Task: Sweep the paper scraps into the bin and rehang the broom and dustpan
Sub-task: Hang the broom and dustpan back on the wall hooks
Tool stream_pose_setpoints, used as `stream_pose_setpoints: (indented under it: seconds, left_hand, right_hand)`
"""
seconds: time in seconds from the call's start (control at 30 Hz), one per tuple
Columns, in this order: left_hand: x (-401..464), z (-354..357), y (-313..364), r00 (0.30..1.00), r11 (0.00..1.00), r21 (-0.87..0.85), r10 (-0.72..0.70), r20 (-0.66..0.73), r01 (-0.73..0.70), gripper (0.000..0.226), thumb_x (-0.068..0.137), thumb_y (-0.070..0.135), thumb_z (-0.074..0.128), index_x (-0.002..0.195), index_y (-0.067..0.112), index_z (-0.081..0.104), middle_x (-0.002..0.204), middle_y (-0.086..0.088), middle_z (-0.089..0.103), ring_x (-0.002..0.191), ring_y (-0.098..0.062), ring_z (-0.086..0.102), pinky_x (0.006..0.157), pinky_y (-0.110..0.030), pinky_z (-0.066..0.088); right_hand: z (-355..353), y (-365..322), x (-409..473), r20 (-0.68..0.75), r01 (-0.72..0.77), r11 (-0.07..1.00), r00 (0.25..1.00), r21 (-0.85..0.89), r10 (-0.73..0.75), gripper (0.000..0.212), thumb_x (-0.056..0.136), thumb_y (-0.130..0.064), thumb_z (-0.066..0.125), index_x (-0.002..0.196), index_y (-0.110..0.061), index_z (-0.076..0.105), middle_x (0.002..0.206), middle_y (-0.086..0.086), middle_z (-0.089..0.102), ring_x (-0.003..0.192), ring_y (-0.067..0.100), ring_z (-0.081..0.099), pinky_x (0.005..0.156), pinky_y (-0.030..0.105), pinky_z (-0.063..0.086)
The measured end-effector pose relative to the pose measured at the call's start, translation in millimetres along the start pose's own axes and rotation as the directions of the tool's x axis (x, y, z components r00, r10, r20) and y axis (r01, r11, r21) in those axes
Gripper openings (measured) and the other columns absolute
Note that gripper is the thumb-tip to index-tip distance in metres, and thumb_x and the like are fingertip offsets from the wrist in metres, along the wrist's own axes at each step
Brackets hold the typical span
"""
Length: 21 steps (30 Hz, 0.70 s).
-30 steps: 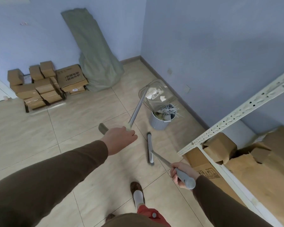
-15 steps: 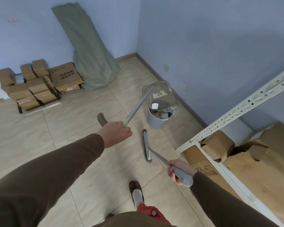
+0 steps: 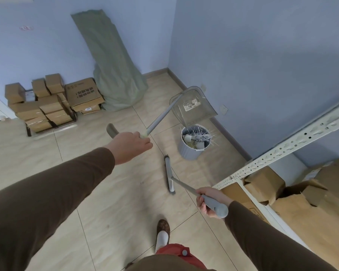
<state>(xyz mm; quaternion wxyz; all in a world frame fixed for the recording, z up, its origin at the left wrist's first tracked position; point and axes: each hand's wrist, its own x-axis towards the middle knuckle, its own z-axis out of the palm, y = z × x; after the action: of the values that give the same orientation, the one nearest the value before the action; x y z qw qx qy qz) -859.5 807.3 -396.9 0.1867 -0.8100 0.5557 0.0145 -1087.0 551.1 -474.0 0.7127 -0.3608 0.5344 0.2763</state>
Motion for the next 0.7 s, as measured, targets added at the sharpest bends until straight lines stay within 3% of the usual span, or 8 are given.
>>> stream_pose_setpoints:
  seconds: [0.1, 0.23, 0.33, 0.4, 0.5, 0.6, 0.7]
  left_hand:
    - [8.5, -18.6, -33.3, 0.998, 0.998, -0.009, -0.067, -0.013, 0.067, 0.047, 0.089, -0.002, 0.049, 0.125, 0.026, 0.045, 0.104, 0.008, 0.055, 0.077, -0.020, 0.057, 0.053, -0.036, 0.048]
    - [31.0, -52.4, -82.7, 0.982, 0.984, -0.017, -0.176, -0.072, 0.176, 0.039, 0.093, 0.005, 0.047, 0.118, 0.036, 0.051, 0.074, 0.013, 0.048, 0.059, -0.017, 0.058, 0.048, -0.033, 0.051]
    - [53.2, -79.9, -110.0, 0.972, 0.978, -0.001, -0.209, -0.108, 0.210, 0.046, 0.095, 0.009, 0.046, 0.126, 0.042, 0.052, 0.083, 0.008, 0.065, 0.060, -0.018, 0.061, 0.045, -0.028, 0.040]
    - [72.2, -98.3, -127.9, 0.958, 0.966, 0.001, -0.256, -0.128, 0.258, 0.050, 0.093, 0.006, 0.046, 0.130, 0.037, 0.054, 0.082, 0.005, 0.065, 0.066, -0.021, 0.060, 0.048, -0.027, 0.033]
    - [99.5, -122.9, -162.7, 0.937, 0.942, 0.049, -0.322, -0.132, 0.331, 0.028, 0.089, 0.005, 0.049, 0.108, 0.022, 0.061, 0.074, 0.007, 0.051, 0.068, -0.023, 0.053, 0.056, -0.031, 0.037]
    - [124.2, -138.2, -198.4, 0.952, 0.946, 0.114, -0.299, -0.065, 0.305, 0.019, 0.093, 0.008, 0.049, 0.103, 0.016, 0.063, 0.088, -0.002, 0.062, 0.089, -0.028, 0.063, 0.065, -0.030, 0.031]
    - [153.4, -141.8, -237.8, 0.958, 0.946, 0.156, -0.285, -0.018, 0.285, 0.015, 0.096, 0.016, 0.050, 0.106, 0.013, 0.062, 0.101, -0.006, 0.067, 0.098, -0.028, 0.062, 0.071, -0.031, 0.034]
  right_hand:
    - [9.7, -31.5, -6.4, 0.061, 0.017, 0.999, 0.998, 0.031, -0.019, 0.019, 0.097, -0.014, 0.051, 0.080, -0.006, 0.052, 0.054, 0.005, 0.049, 0.034, 0.012, 0.050, 0.033, 0.019, 0.046]
    - [25.0, -89.6, -8.2, 0.178, 0.054, 0.997, 0.982, 0.056, -0.063, 0.007, 0.097, -0.011, 0.048, 0.095, -0.004, 0.049, 0.060, 0.009, 0.053, 0.036, 0.013, 0.053, 0.032, 0.022, 0.048]
    - [44.9, -138.3, -13.8, 0.238, 0.131, 0.991, 0.963, 0.003, -0.128, 0.014, 0.096, -0.009, 0.045, 0.107, -0.001, 0.045, 0.070, 0.015, 0.055, 0.041, 0.014, 0.054, 0.033, 0.021, 0.048]
    - [59.2, -172.9, -20.9, 0.303, 0.178, 0.984, 0.939, -0.022, -0.163, 0.017, 0.094, -0.009, 0.048, 0.110, -0.002, 0.045, 0.079, 0.019, 0.057, 0.048, 0.016, 0.057, 0.036, 0.022, 0.050]
    - [77.7, -219.5, -30.8, 0.406, 0.245, 0.967, 0.892, -0.067, -0.198, 0.008, 0.088, -0.008, 0.055, 0.093, -0.010, 0.049, 0.088, 0.027, 0.061, 0.058, 0.022, 0.061, 0.046, 0.025, 0.056]
    - [96.9, -269.5, -41.2, 0.484, 0.359, 0.915, 0.843, -0.183, -0.234, 0.007, 0.098, -0.015, 0.047, 0.092, -0.013, 0.049, 0.097, 0.033, 0.061, 0.069, 0.033, 0.069, 0.056, 0.032, 0.061]
    - [117.1, -328.1, -57.9, 0.520, 0.464, 0.808, 0.821, -0.364, -0.237, 0.035, 0.103, -0.036, 0.042, 0.114, -0.004, 0.049, 0.114, 0.040, 0.062, 0.092, 0.044, 0.069, 0.071, 0.040, 0.061]
